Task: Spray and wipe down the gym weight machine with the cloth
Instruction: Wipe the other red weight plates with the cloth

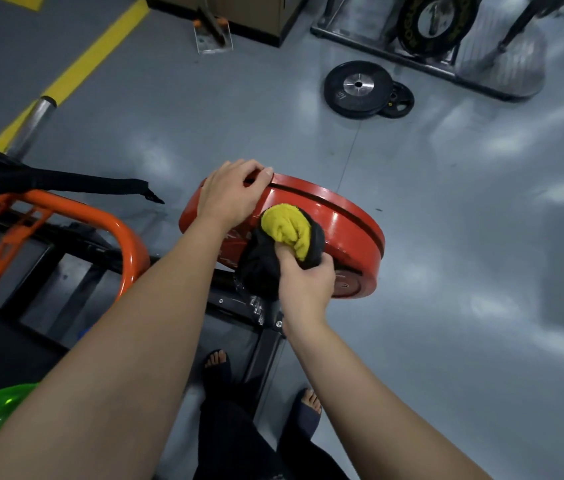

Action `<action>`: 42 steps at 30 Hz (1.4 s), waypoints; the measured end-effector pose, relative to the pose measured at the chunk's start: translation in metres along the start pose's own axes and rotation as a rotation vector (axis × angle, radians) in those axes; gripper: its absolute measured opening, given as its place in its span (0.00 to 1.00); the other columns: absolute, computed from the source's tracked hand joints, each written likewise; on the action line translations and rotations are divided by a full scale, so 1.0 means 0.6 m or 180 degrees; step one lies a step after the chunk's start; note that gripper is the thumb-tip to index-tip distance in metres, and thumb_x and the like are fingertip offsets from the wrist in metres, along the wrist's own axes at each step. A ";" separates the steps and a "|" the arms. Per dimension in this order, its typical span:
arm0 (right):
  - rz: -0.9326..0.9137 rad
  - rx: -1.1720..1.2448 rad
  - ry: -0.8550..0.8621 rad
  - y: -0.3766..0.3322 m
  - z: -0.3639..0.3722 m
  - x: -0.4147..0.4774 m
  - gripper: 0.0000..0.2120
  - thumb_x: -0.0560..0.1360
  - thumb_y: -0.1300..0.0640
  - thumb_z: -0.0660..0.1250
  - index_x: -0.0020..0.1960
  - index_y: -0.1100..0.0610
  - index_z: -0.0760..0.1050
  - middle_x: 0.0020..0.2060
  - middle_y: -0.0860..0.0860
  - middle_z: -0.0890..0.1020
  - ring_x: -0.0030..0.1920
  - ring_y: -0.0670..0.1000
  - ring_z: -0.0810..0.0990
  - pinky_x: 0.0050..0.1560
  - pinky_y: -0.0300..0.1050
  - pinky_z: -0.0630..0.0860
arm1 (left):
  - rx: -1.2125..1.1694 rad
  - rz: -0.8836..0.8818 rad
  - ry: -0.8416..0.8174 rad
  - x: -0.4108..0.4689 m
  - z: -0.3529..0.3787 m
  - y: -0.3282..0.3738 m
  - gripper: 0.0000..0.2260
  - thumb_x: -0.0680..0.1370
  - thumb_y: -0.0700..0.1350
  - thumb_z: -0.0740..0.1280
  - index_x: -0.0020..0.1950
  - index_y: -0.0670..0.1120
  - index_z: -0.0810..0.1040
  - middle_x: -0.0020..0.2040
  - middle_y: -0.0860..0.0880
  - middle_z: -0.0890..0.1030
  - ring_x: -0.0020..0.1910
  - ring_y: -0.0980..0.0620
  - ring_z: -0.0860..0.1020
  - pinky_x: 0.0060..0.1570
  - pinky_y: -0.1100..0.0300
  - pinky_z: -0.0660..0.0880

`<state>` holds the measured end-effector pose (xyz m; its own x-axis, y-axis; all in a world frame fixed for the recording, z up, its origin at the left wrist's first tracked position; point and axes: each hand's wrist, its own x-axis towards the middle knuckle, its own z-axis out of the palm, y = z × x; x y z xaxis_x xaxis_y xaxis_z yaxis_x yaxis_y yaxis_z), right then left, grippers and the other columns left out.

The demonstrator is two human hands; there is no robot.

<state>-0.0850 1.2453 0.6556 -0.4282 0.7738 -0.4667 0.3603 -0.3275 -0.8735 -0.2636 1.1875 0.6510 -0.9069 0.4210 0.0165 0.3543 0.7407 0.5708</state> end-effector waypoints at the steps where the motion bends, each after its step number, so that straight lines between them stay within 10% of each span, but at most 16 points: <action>1: 0.0060 0.0051 -0.0002 0.002 0.002 0.001 0.14 0.72 0.51 0.77 0.53 0.52 0.76 0.45 0.46 0.82 0.46 0.47 0.81 0.48 0.44 0.77 | -0.0027 0.0000 -0.0006 0.000 -0.002 -0.001 0.15 0.83 0.61 0.58 0.54 0.54 0.80 0.55 0.55 0.82 0.58 0.49 0.75 0.57 0.52 0.69; 9: 0.0259 0.0314 0.1000 0.038 -0.089 0.062 0.11 0.74 0.57 0.73 0.46 0.44 0.72 0.45 0.42 0.79 0.51 0.53 0.81 0.61 0.56 0.79 | -0.0177 -0.0052 -0.0075 0.005 -0.001 -0.017 0.16 0.81 0.65 0.56 0.55 0.58 0.79 0.55 0.60 0.80 0.58 0.54 0.74 0.59 0.49 0.71; 18: 0.0208 -0.0298 0.0556 0.007 -0.081 0.040 0.11 0.75 0.53 0.73 0.52 0.51 0.73 0.47 0.49 0.79 0.47 0.54 0.79 0.51 0.48 0.75 | -0.0197 -0.0096 -0.0395 0.021 -0.025 -0.052 0.17 0.85 0.61 0.54 0.53 0.52 0.78 0.50 0.51 0.80 0.54 0.46 0.77 0.54 0.50 0.73; 23: 0.0191 -0.0585 -0.0225 0.001 -0.111 0.042 0.09 0.76 0.57 0.71 0.54 0.56 0.74 0.43 0.51 0.79 0.43 0.52 0.78 0.42 0.47 0.75 | 0.0543 0.0144 -0.0198 0.017 -0.041 -0.020 0.17 0.86 0.48 0.56 0.71 0.48 0.75 0.69 0.46 0.78 0.68 0.40 0.74 0.71 0.45 0.68; 27: 0.0772 -0.0230 0.0386 0.024 -0.155 0.061 0.14 0.77 0.56 0.68 0.61 0.60 0.74 0.52 0.56 0.81 0.51 0.57 0.80 0.51 0.52 0.78 | 0.0189 0.0599 -0.0092 -0.003 -0.008 0.098 0.17 0.84 0.49 0.61 0.71 0.48 0.77 0.75 0.48 0.73 0.74 0.46 0.70 0.78 0.48 0.56; 31: 0.0902 -0.0075 0.0651 0.032 -0.183 0.079 0.16 0.77 0.56 0.69 0.62 0.59 0.75 0.54 0.57 0.81 0.54 0.59 0.80 0.52 0.50 0.76 | 0.0509 0.0873 -0.0509 -0.029 0.061 0.152 0.19 0.83 0.59 0.58 0.65 0.52 0.81 0.68 0.52 0.79 0.72 0.51 0.71 0.79 0.48 0.48; 34: 0.0639 -0.0030 0.0684 0.025 -0.173 0.083 0.12 0.76 0.55 0.69 0.57 0.58 0.75 0.49 0.55 0.82 0.52 0.58 0.81 0.55 0.51 0.78 | 0.1174 0.0946 -0.0389 -0.036 0.082 0.160 0.20 0.80 0.63 0.56 0.50 0.52 0.81 0.52 0.52 0.83 0.60 0.48 0.77 0.72 0.47 0.60; 42: -0.0046 -0.0027 -0.0034 -0.001 -0.071 0.025 0.10 0.74 0.56 0.73 0.51 0.51 0.73 0.41 0.43 0.79 0.43 0.46 0.79 0.47 0.41 0.71 | 0.1089 0.0920 -0.0191 -0.024 0.064 0.140 0.20 0.79 0.61 0.56 0.49 0.50 0.82 0.50 0.51 0.84 0.56 0.49 0.78 0.58 0.52 0.62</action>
<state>-0.0563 1.2801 0.6553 -0.4422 0.7726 -0.4556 0.3611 -0.3117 -0.8789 -0.2120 1.2637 0.6674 -0.7485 0.6581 0.0821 0.6552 0.7145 0.2453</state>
